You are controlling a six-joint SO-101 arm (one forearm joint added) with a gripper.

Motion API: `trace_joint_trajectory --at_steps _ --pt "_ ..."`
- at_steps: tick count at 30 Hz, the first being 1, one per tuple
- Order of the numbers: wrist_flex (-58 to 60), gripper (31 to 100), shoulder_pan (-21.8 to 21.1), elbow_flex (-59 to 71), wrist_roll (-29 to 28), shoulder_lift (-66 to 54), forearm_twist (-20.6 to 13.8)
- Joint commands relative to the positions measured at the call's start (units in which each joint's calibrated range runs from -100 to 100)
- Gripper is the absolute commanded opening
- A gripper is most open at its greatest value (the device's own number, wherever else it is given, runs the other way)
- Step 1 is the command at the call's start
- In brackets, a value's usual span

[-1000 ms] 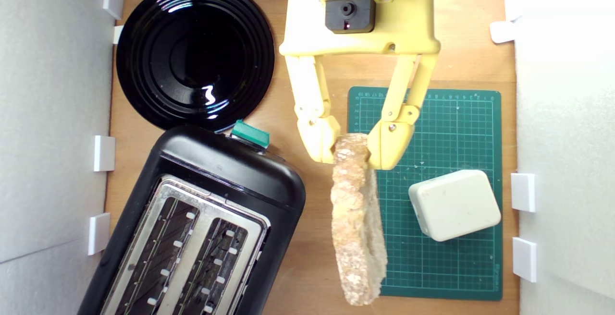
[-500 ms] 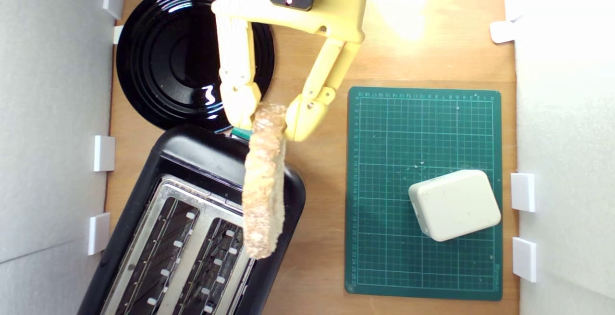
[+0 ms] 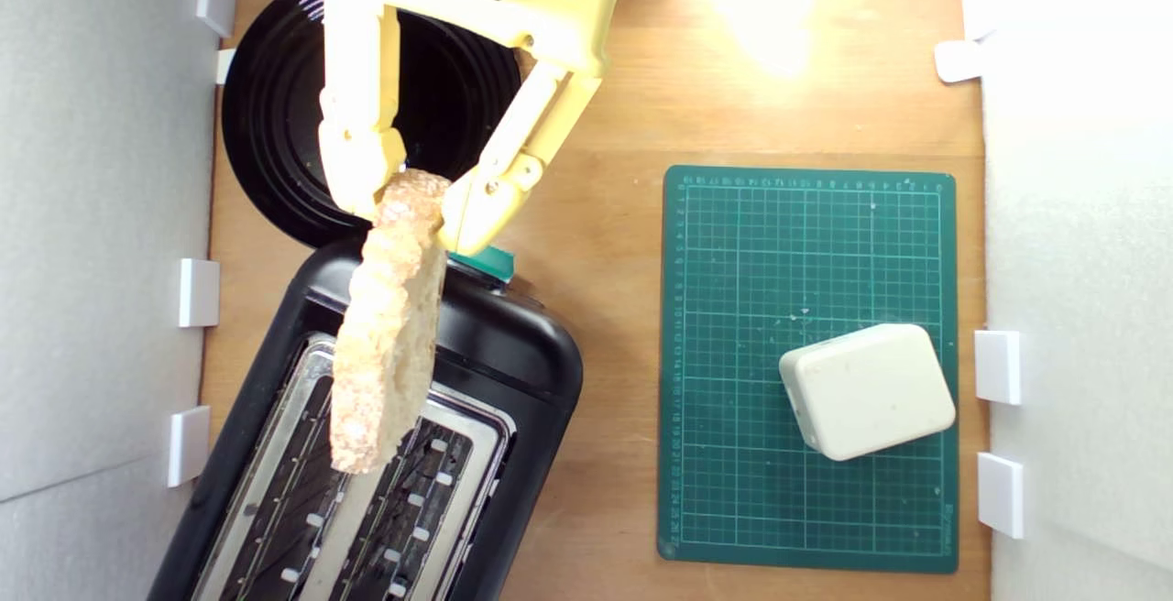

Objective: Pick bread and place in toaster

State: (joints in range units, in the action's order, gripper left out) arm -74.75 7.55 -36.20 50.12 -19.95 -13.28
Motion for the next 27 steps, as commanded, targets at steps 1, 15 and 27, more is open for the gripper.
trace_joint_trajectory --at_steps 1,15,27 --pt "0.0 56.7 1.7 -6.5 0.3 1.1 -0.5" --pt "0.4 56.7 4.7 -9.9 3.3 5.7 -0.4" --pt "3.9 56.7 8.0 -10.0 3.4 13.5 0.5"
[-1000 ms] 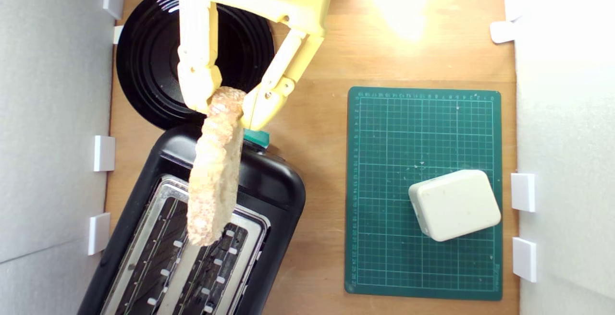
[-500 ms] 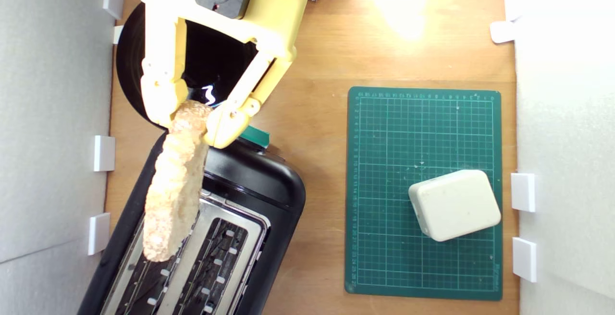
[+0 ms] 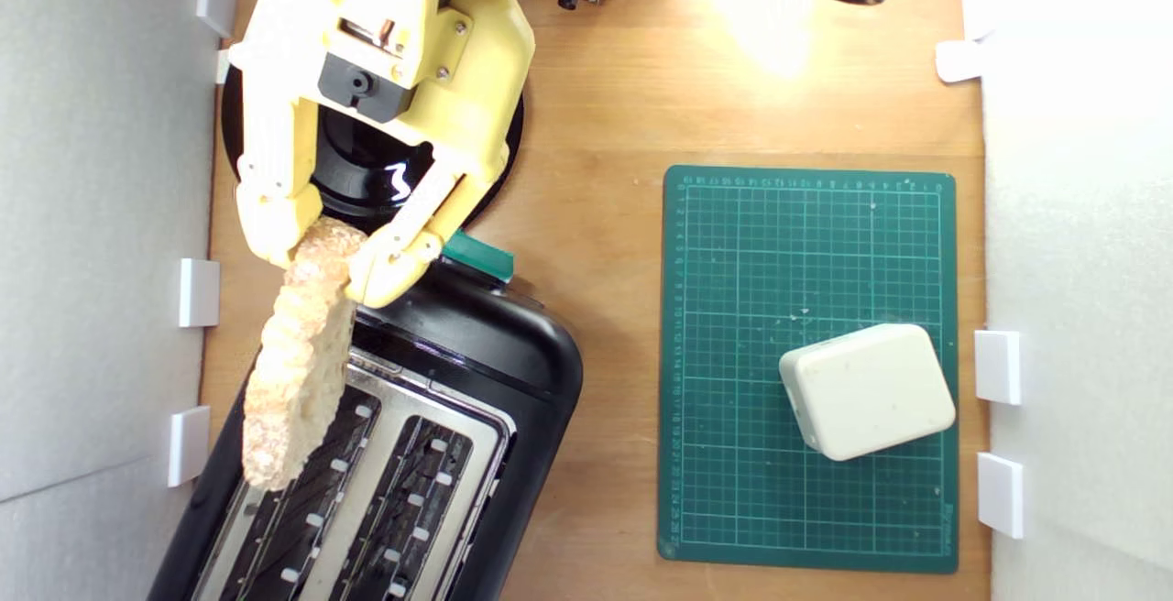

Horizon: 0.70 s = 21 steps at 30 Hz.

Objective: Pick bread and place in toaster

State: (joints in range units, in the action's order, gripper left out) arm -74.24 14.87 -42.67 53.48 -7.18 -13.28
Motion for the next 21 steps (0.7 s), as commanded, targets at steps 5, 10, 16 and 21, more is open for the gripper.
trace_joint_trajectory --at_steps 5,10,16,21 --pt "6.0 56.7 0.7 -3.6 -0.1 3.2 0.5" --pt "6.1 56.7 0.7 -3.6 -0.1 4.4 0.5" --pt "6.2 56.7 1.2 -3.6 -0.1 6.0 0.5" --pt "6.2 56.7 1.5 -3.6 -0.1 6.7 0.5"
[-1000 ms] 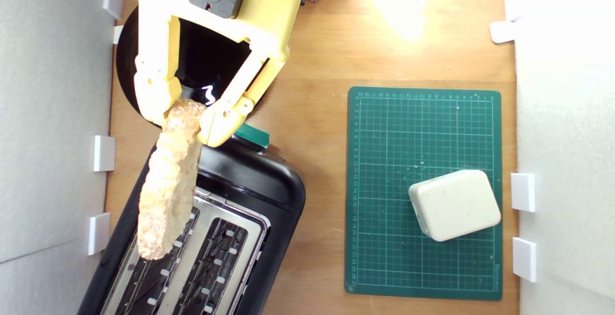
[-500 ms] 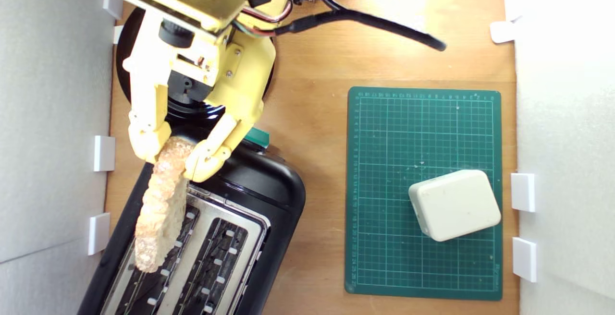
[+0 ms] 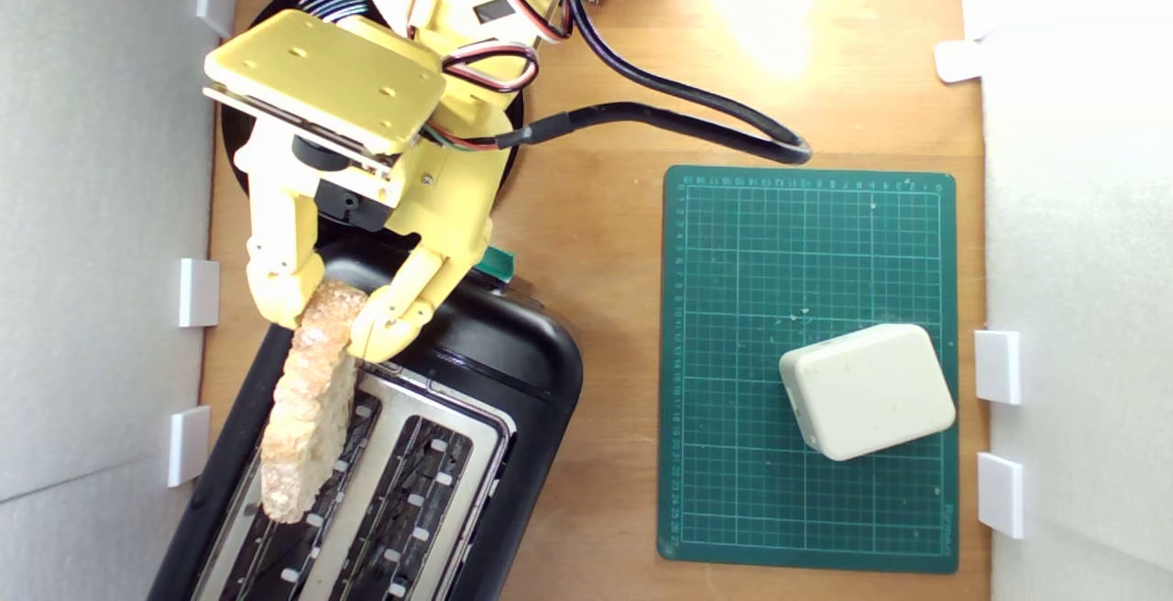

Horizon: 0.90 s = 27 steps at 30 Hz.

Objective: Pick bread and place in toaster

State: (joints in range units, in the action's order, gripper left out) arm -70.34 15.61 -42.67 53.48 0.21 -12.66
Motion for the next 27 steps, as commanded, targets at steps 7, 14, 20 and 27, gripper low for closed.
trace_joint_trajectory --at_steps 7,14,20,27 --pt "2.3 56.7 0.8 -3.8 -0.1 0.8 -0.2" --pt "2.3 56.7 0.8 -7.7 -0.1 3.9 -0.2" --pt "6.7 56.7 0.8 -8.7 -2.2 7.2 -0.9" --pt "6.9 56.7 2.0 -8.7 -2.2 10.6 -1.0"
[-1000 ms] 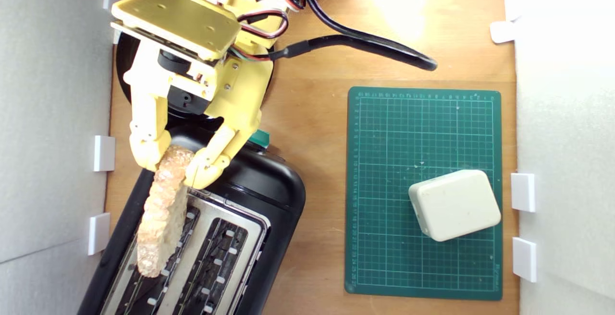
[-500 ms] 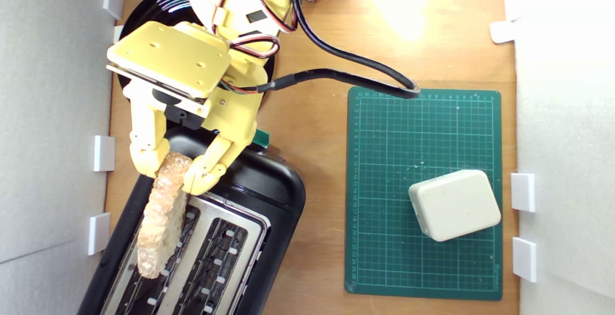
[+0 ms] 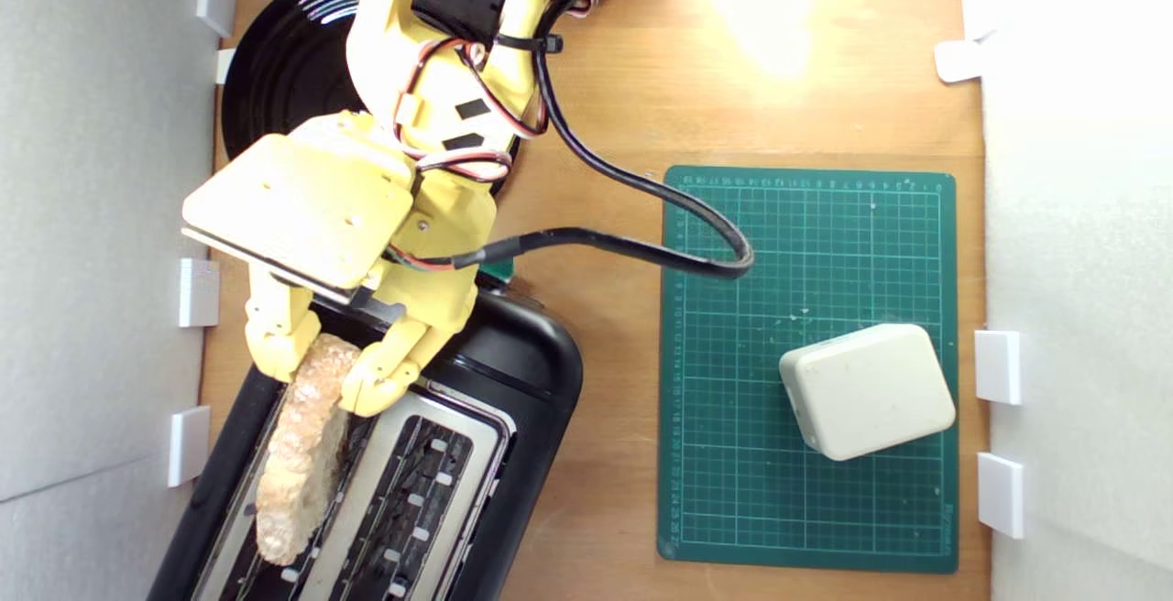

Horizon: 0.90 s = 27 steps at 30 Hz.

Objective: Pick bread and place in toaster

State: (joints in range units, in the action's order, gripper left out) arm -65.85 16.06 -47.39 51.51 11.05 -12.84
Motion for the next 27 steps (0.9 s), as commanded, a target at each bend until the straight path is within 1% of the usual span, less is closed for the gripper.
trace_joint_trajectory --at_steps 1,16,24,25,27 --pt "2.5 56.7 1.6 -4.0 -0.3 0.4 -0.9" --pt "2.5 56.7 1.5 -4.0 -0.3 9.3 -0.9" --pt "2.4 57.8 1.3 -3.9 -0.3 10.3 -0.9" --pt "2.4 58.9 1.3 -3.9 -0.3 10.1 -0.9" --pt "2.3 65.3 1.3 -3.8 -0.2 9.9 -0.6"
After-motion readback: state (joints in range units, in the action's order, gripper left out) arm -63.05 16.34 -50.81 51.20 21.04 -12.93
